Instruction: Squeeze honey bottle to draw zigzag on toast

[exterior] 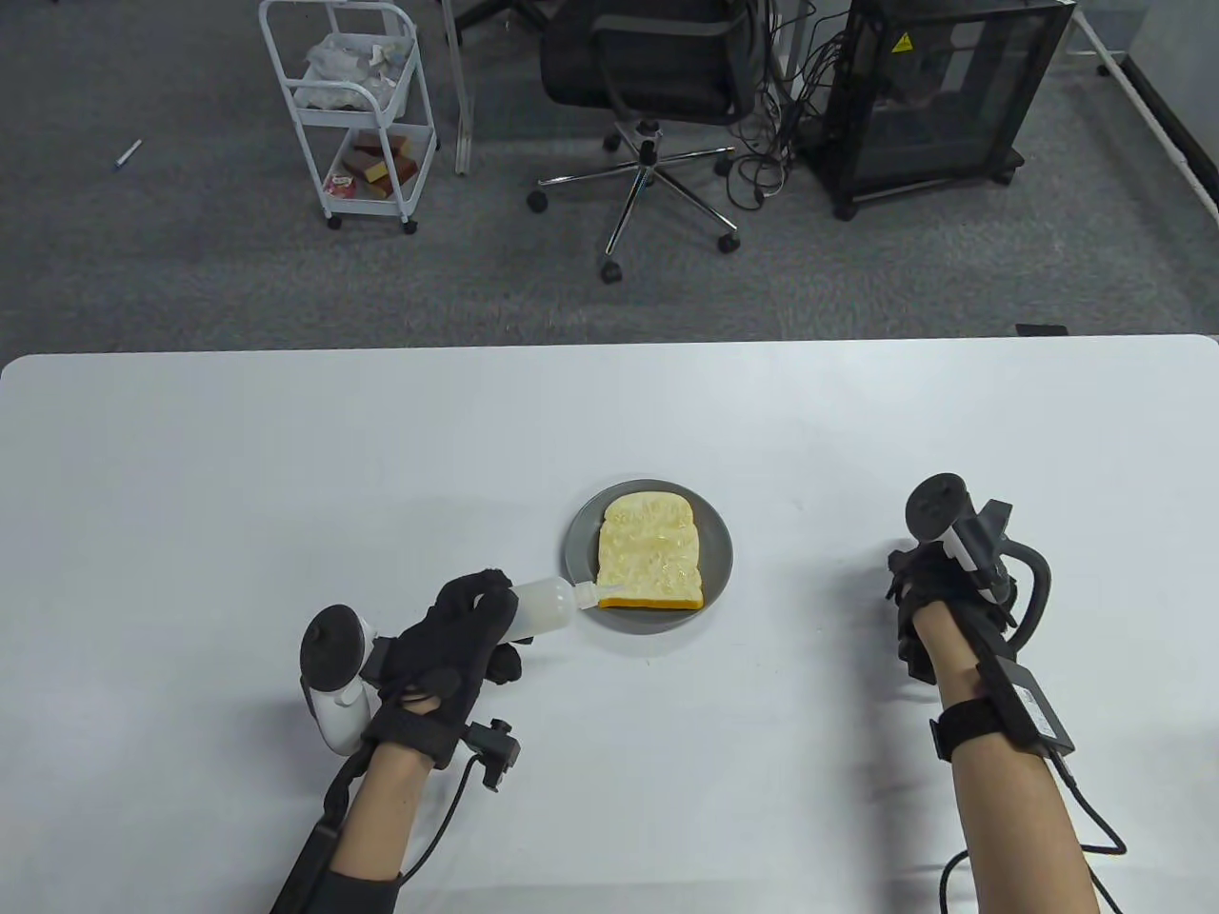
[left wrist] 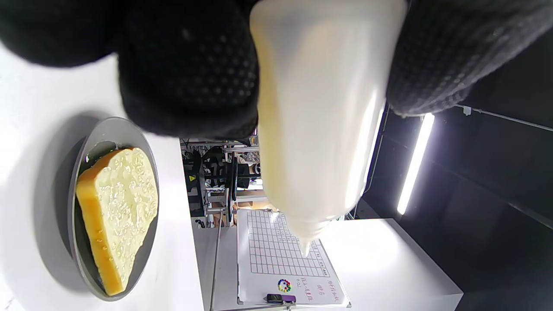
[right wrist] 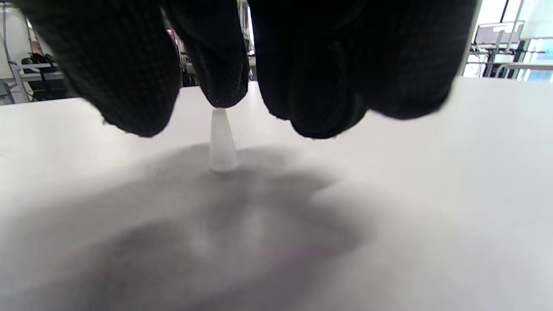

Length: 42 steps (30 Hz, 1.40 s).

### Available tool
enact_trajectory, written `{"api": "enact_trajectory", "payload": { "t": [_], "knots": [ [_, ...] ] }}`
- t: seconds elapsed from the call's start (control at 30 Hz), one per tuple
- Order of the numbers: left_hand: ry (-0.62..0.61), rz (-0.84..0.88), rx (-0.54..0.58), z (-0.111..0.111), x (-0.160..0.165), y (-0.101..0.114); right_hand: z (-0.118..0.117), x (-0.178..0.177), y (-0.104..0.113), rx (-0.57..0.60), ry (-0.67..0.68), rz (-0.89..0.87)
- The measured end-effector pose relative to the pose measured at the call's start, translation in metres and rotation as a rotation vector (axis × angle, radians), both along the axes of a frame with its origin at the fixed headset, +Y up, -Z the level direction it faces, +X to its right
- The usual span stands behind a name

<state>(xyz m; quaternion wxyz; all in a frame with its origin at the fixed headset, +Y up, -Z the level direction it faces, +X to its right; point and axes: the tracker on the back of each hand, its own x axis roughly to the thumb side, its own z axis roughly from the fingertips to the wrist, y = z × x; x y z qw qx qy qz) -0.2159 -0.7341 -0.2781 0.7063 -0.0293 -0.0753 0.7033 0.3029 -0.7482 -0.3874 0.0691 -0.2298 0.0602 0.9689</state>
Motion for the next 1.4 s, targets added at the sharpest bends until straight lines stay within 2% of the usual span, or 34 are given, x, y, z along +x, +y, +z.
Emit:
{"api": "enact_trajectory", "payload": {
  "t": [0.13,0.23,0.3,0.37,0.43,0.57,0.63,0.73,0.8,0.97,1.13,1.23,1.4],
  "knots": [
    [-0.004,-0.004,-0.005,0.0,0.001,-0.001,-0.007,-0.003,-0.009,-0.009,0.0,0.064],
    [-0.017,-0.01,-0.003,0.0,0.003,-0.001,-0.007,-0.008,-0.013,0.033,0.012,0.091],
    [-0.019,-0.007,-0.004,0.001,0.004,-0.001,-0.006,-0.013,-0.01,0.055,0.05,0.123],
    [-0.031,0.003,-0.008,0.001,0.005,-0.001,0.001,-0.021,0.004,0.142,0.096,0.064],
    [-0.041,0.013,-0.011,0.001,0.007,-0.002,0.013,-0.031,0.021,0.24,0.152,-0.063],
    [-0.07,0.053,-0.024,0.001,0.01,-0.004,0.048,-0.064,0.055,0.449,0.384,-0.492],
    [-0.095,0.065,-0.029,0.001,0.013,-0.005,0.065,-0.079,0.064,0.494,0.482,-0.684],
    [-0.131,0.08,-0.041,0.001,0.017,-0.008,0.085,-0.101,0.065,0.527,0.577,-0.946],
    [-0.17,0.126,-0.074,0.001,0.023,-0.012,0.093,-0.114,0.058,0.472,0.646,-1.107],
    [-0.233,0.163,-0.104,0.002,0.033,-0.018,0.104,-0.127,0.039,0.533,0.723,-1.381],
    [-0.284,0.164,-0.132,0.003,0.041,-0.023,0.115,-0.129,0.038,0.634,0.75,-1.292],
    [-0.286,0.169,-0.144,0.003,0.043,-0.026,0.119,-0.131,0.036,0.627,0.752,-1.374],
    [-0.297,0.177,-0.154,0.004,0.046,-0.028,0.125,-0.134,0.041,0.656,0.78,-1.241]
  ]
}}
